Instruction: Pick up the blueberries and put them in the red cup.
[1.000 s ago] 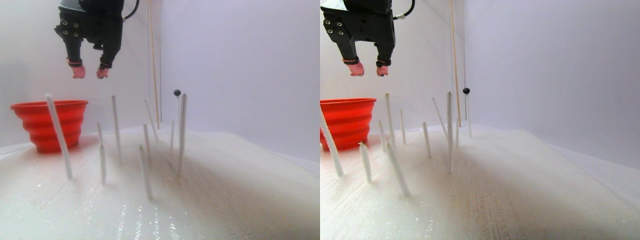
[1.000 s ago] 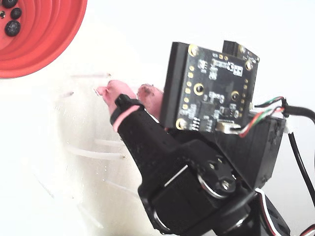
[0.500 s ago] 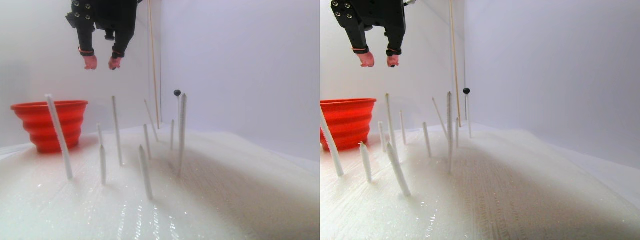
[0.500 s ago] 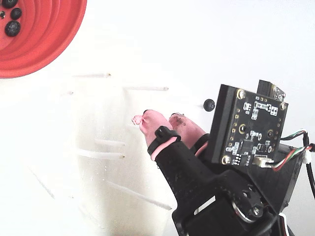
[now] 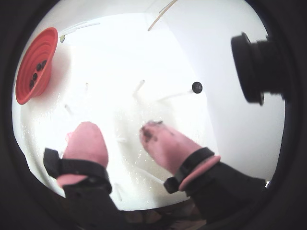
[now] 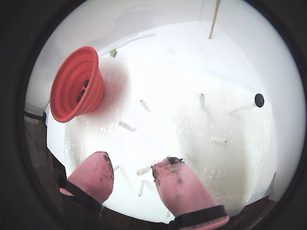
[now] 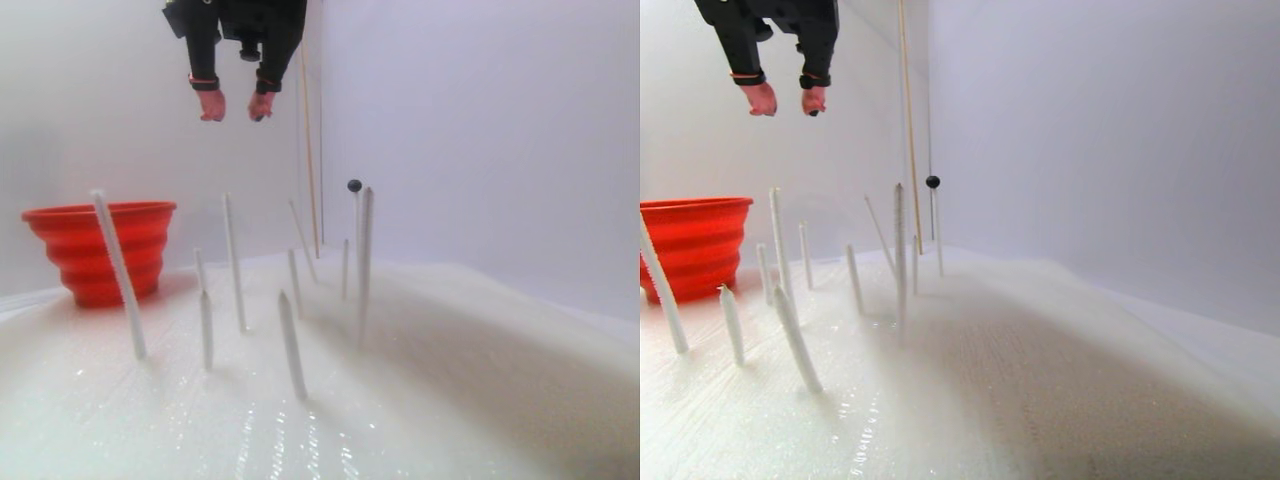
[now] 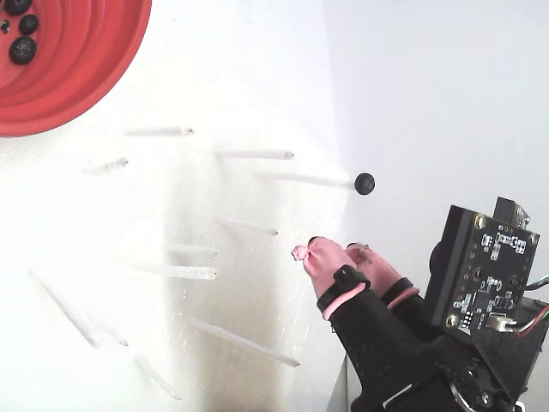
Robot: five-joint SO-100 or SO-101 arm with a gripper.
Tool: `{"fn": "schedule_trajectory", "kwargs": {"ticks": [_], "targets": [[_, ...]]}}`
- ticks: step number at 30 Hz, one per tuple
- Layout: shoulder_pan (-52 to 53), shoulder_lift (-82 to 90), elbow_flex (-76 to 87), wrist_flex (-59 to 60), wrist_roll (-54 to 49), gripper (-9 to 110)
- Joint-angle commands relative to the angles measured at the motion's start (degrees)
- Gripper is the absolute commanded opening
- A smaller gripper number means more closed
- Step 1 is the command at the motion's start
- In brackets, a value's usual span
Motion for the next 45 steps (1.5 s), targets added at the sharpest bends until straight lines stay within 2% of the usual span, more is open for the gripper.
{"fn": "schedule_trajectory", "kwargs": {"ticks": [1,25,45], "targets": [[1.8,5.9,-1.1,1.2,-0.7,16],[11.1,21.9,4.8,10.6,-3.7,16],[16.3,12.2,1.1,5.2,-3.2,16]]}}
